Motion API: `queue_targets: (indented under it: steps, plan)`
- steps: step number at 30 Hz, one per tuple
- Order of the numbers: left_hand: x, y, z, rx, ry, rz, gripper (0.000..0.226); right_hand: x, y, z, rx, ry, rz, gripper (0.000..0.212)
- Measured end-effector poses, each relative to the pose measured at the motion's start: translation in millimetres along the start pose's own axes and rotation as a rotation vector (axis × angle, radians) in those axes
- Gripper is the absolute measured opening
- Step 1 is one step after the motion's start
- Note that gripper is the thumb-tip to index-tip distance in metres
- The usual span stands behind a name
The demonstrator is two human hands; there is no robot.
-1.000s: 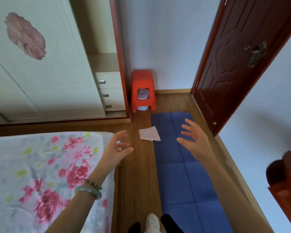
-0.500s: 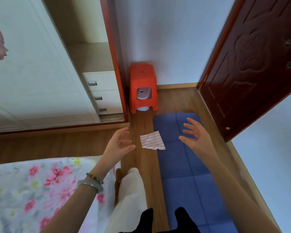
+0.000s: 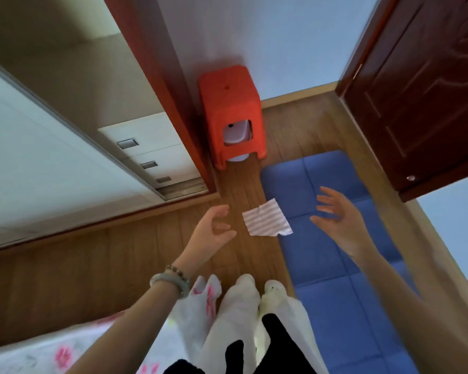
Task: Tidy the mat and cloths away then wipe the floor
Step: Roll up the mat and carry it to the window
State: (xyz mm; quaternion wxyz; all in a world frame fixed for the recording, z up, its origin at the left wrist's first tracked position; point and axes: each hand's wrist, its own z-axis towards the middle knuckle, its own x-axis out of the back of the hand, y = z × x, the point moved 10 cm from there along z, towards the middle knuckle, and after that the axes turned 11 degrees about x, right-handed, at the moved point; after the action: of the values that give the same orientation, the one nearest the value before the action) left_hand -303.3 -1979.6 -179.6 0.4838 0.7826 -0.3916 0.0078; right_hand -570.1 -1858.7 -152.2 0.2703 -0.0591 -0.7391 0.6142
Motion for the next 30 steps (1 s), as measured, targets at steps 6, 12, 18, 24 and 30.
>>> queue_targets:
  steps: [6,12,18,24,30]
  plan:
    - [-51,-98,106,0.181,-0.062,-0.017,0.058,-45,125,59,-0.135,-0.028,-0.069,0.057]
    - [-137,-246,244,0.341,-0.063,0.027,0.055,-110,315,118,-0.242,-0.041,-0.127,0.044]
    - [-230,-382,377,0.426,0.000,0.026,0.055,-167,517,174,-0.298,-0.035,-0.184,0.036]
    - [-288,-484,472,0.527,0.130,-0.047,0.062,-208,676,224,-0.366,-0.045,-0.294,0.040]
    - [-316,-519,511,0.542,0.186,-0.001,0.046,-220,749,259,-0.342,-0.021,-0.561,0.046]
